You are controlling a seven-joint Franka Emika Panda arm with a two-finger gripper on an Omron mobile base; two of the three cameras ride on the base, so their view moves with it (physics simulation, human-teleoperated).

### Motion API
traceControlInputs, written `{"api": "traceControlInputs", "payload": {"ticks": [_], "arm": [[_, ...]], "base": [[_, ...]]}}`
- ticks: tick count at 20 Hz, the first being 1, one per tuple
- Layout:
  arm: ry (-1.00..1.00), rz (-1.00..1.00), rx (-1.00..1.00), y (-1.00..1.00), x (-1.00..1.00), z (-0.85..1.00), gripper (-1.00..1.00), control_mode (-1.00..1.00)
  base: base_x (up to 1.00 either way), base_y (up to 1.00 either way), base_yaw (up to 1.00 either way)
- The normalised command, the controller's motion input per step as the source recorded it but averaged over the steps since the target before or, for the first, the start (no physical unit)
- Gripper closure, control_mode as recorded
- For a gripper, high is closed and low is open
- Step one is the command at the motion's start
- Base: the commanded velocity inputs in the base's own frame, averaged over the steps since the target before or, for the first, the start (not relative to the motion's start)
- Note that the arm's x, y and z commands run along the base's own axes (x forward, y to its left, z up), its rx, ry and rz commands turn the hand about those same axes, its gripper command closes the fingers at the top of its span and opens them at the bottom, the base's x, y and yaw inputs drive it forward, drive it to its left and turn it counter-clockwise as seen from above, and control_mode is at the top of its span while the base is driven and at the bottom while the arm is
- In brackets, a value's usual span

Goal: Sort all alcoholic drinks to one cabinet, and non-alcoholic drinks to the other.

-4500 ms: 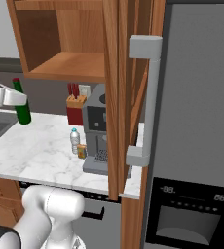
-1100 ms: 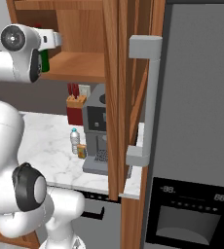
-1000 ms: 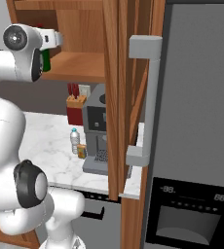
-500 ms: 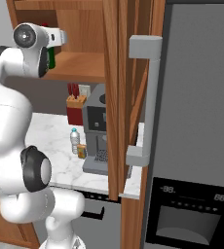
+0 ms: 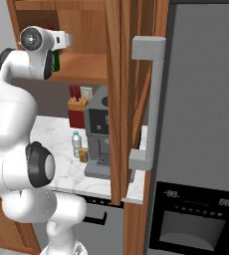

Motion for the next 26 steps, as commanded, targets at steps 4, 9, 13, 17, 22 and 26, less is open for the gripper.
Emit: {"api": "traceControlInputs", "payload": {"ticks": [4,9,13,17,22,26], "arm": [[0.0,0.0,-0.01,0.04,0.27,-0.14,1.0,-1.0],[0.0,0.0,-0.01,0.08,0.29,-0.14,1.0,-1.0],[0.0,0.0,0.0,0.1,0.31,-0.08,1.0,-1.0],[0.0,0.0,-0.01,0.07,0.2,-0.12,1.0,-1.0],[0.0,0.0,-0.01,0.02,0.11,-0.19,1.0,-1.0],[0.0,0.0,0.0,0.08,0.22,-0.23,-1.0,-1.0]], "base": [[0.0,0.0,0.0],[0.0,0.0,0.0],[0.0,0.0,0.0],[0.0,0.0,0.0],[0.0,0.0,0.0],[0.0,0.0,0.0]]}}
